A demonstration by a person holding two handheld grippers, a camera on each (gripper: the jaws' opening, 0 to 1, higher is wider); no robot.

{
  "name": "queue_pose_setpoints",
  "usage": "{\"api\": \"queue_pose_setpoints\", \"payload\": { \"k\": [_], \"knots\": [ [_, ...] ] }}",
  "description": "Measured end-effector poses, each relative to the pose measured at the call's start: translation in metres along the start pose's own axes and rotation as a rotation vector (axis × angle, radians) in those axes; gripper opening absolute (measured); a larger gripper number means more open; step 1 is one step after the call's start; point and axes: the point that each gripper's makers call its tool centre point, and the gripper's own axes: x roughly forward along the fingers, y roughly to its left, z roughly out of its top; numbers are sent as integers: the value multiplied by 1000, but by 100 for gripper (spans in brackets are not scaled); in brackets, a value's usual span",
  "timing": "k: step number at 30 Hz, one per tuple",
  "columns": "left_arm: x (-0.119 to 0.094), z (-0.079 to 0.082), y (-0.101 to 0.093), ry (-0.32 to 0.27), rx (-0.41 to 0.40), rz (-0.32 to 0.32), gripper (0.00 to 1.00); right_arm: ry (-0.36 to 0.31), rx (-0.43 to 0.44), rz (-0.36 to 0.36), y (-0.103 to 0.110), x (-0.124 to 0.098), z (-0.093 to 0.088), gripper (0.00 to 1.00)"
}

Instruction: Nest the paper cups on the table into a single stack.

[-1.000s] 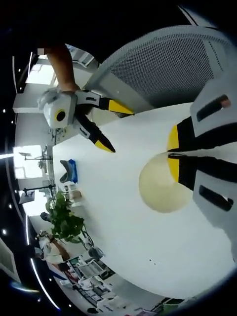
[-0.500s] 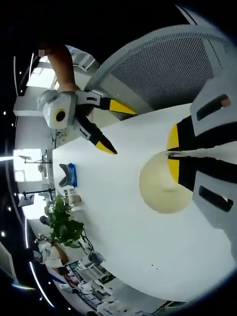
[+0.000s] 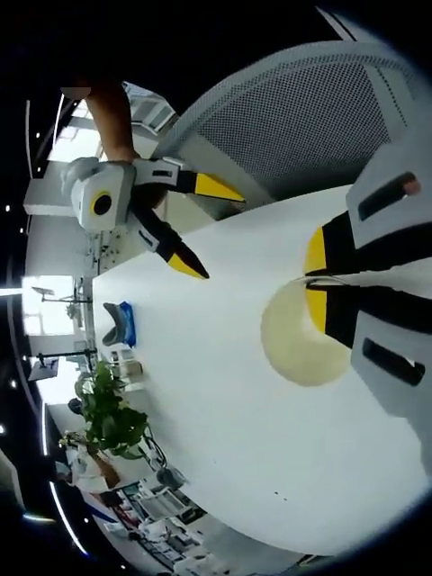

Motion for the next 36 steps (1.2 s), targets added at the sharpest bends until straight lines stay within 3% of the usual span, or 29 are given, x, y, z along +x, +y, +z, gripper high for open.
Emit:
{"api": "queue_pose_setpoints", "payload": {
  "k": [20,36],
  "knots": [
    [17,-9,0,16,-7,-70,2,4,7,-10,-1,-3,-5,57],
    [22,-14,1,37,15,-52,4,5,15,-18,-2,-4,-8,57]
  ]
}}
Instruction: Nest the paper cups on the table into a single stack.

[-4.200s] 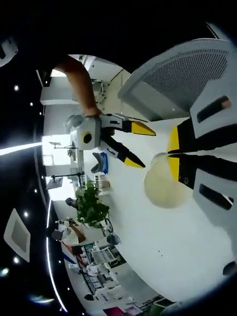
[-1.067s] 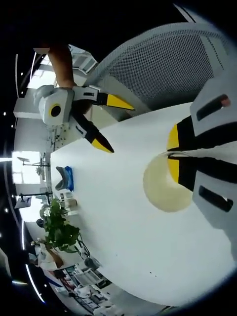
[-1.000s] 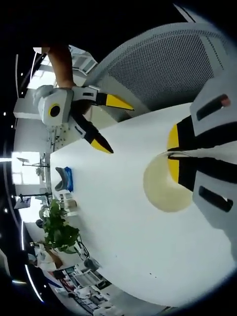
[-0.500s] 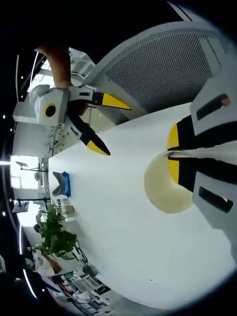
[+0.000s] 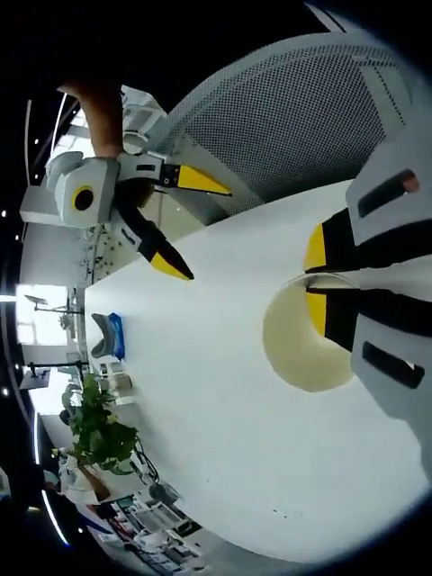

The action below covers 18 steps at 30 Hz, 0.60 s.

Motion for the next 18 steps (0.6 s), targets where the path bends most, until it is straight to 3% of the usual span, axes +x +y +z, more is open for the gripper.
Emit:
{"api": "queue_pose_setpoints", "payload": {
  "k": [8,18],
  "knots": [
    [-6,0,4,-11,3,30,12,-5,-6,-1,-2,-1,3,57],
    [-27,17,11,-124,-21,106,24,-16,-34,14,-3,2,12,58]
  ]
}}
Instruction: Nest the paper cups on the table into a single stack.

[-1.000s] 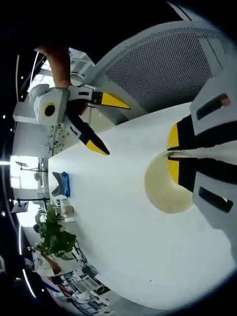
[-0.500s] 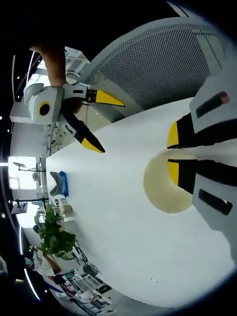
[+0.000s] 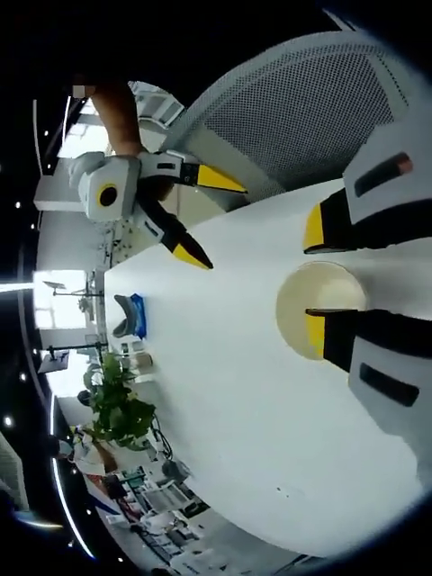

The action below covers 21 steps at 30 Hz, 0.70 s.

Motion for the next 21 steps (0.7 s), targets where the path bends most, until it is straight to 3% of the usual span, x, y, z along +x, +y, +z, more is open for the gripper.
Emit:
{"api": "queue_pose_setpoints", "payload": {
  "k": [9,21],
  "knots": [
    [-20,-11,14,-46,-40,82,36,2,-64,28,1,9,9,58],
    [-19,-29,18,-80,-95,175,48,-25,-97,29,-4,23,23,59]
  ]
}}
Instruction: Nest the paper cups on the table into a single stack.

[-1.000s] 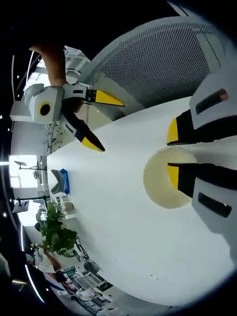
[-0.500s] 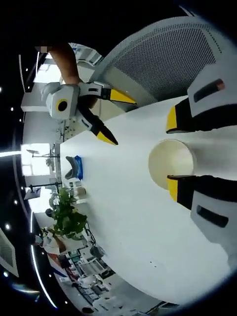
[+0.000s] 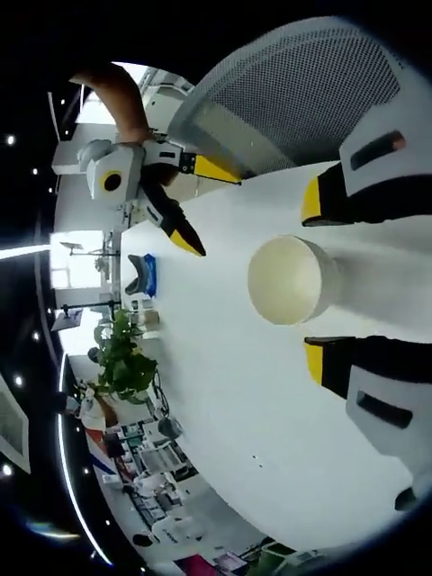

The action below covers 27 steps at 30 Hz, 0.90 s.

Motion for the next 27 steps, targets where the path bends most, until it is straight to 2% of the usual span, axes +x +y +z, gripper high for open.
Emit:
{"api": "queue_pose_setpoints", "payload": {
  "k": [7,17,27],
  "knots": [
    [5,-12,-2,-11,-21,36,50,-20,-16,-8,2,12,7,59],
    [20,-31,-2,-29,-77,72,49,-53,13,-18,5,34,15,59],
    [27,-36,-4,-46,-108,78,47,-62,20,-15,11,57,20,58]
  ]
}}
